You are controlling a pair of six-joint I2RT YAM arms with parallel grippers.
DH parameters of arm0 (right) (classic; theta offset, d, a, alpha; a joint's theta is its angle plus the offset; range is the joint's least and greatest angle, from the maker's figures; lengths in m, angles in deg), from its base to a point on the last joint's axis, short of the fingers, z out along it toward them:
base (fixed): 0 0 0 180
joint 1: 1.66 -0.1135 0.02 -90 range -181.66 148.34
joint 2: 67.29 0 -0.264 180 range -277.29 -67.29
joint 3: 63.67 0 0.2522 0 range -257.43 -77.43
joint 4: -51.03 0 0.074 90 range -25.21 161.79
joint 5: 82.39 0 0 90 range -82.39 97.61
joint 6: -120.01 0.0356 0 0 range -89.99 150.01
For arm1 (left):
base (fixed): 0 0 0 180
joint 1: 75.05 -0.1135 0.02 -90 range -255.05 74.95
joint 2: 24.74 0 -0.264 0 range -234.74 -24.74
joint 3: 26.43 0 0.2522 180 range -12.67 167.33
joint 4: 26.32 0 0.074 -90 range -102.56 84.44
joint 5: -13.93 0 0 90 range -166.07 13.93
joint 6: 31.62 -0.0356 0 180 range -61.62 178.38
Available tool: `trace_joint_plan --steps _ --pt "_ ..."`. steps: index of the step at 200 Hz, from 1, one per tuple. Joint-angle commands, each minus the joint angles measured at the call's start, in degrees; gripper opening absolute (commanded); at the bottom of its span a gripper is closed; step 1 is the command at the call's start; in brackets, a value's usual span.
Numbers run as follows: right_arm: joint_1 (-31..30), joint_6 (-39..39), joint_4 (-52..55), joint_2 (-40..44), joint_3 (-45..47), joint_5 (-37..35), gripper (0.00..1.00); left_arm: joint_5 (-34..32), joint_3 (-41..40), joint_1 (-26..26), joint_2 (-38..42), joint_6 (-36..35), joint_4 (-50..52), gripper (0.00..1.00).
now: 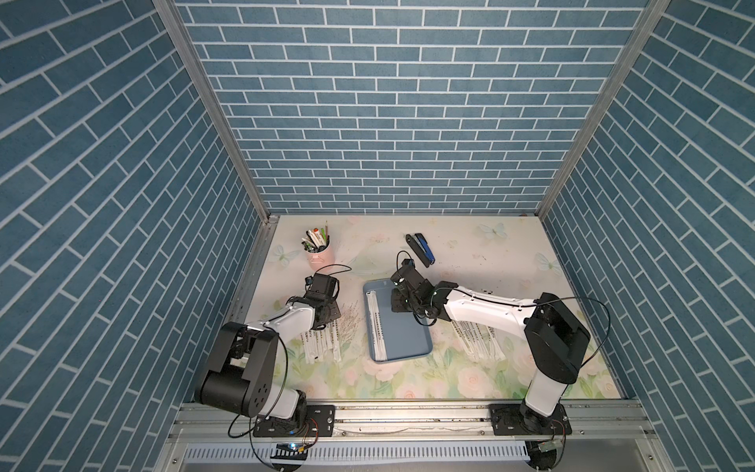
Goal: Put the straws into the storage box
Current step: Pick up the straw from the center of the board.
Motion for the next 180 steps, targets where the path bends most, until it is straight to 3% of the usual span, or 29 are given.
trace_joint_plan --steps 1,26,180 --pt "0.1 -1.1 0.0 1.8 0.6 0.0 0.19 0.1 -0.4 0.0 -0.5 -0.2 0.1 0.07" --pt "0.2 -1.2 0.2 2.1 0.5 -0.3 0.19 0.4 -0.3 0.2 -0.2 -0.2 0.2 0.00" --pt "0.1 -0.8 0.0 2.3 1.1 -0.6 0.19 -0.3 1.1 0.4 5.0 0.3 3.4 0.00"
